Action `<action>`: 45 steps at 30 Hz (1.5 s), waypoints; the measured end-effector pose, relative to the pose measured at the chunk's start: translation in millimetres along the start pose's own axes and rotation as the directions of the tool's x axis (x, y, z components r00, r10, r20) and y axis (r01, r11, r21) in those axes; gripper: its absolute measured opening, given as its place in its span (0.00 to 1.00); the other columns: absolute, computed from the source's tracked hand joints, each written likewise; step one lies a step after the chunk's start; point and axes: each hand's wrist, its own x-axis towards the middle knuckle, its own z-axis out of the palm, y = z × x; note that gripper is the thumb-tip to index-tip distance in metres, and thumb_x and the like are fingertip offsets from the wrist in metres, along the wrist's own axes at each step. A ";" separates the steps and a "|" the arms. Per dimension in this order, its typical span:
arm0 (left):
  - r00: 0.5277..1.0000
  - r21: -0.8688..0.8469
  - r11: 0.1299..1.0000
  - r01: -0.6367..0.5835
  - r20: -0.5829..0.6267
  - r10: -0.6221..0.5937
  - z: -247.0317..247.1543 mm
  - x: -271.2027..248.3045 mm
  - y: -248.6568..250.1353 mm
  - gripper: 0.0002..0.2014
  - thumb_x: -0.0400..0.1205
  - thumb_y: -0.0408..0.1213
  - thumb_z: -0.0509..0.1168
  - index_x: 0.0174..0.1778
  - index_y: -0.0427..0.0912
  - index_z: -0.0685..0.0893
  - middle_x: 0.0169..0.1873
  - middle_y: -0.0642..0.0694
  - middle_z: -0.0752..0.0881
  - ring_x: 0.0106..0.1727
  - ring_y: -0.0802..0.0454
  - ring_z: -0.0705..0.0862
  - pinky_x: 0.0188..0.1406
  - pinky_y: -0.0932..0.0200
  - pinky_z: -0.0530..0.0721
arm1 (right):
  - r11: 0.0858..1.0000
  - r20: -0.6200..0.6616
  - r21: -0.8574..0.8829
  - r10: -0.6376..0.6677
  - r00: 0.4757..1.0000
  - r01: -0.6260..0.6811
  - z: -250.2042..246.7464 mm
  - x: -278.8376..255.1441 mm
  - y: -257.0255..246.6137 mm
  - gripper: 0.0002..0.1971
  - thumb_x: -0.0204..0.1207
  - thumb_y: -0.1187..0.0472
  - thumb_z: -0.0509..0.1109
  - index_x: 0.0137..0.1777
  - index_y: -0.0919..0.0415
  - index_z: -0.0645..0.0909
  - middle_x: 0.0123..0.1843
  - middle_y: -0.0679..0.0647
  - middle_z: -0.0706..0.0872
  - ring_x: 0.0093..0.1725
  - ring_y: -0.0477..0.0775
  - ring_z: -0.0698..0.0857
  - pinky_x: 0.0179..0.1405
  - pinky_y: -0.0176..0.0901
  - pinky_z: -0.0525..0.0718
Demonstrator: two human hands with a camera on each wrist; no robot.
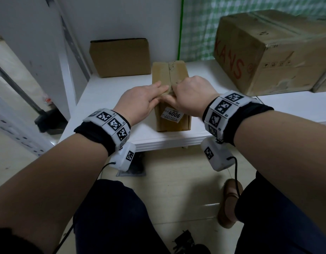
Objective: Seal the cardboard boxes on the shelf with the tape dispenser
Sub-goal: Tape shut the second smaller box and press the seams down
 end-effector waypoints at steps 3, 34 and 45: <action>1.000 -0.005 1.000 -0.005 -0.008 0.005 2.3 -0.3 -0.6 0.20 0.87 0.45 0.56 0.76 0.55 0.71 0.77 0.47 0.71 0.73 0.45 0.74 0.71 0.48 0.72 | 1.000 0.002 -0.008 -0.014 1.000 0.014 1.0 -0.6 1.5 0.31 0.82 0.37 0.46 0.47 0.61 0.82 0.44 0.61 0.87 0.40 0.61 0.81 0.37 0.46 0.73; 0.933 -0.723 0.612 0.321 0.130 -0.336 -11.1 31.3 17.8 0.08 0.74 0.37 0.74 0.35 0.38 0.84 0.51 0.47 0.85 0.54 0.61 0.83 0.50 0.67 0.82 | 0.780 0.246 0.532 0.230 0.942 -0.330 -6.3 2.1 38.8 0.18 0.80 0.43 0.64 0.55 0.54 0.89 0.54 0.54 0.89 0.56 0.53 0.84 0.60 0.52 0.80; 0.969 -0.655 0.732 0.187 0.001 -0.247 3.8 24.8 8.5 0.09 0.71 0.36 0.77 0.40 0.40 0.83 0.55 0.47 0.85 0.58 0.60 0.83 0.55 0.69 0.82 | 0.634 0.162 0.694 0.325 0.932 -0.342 23.1 4.0 36.5 0.18 0.78 0.44 0.67 0.47 0.60 0.89 0.50 0.54 0.90 0.51 0.54 0.86 0.55 0.54 0.82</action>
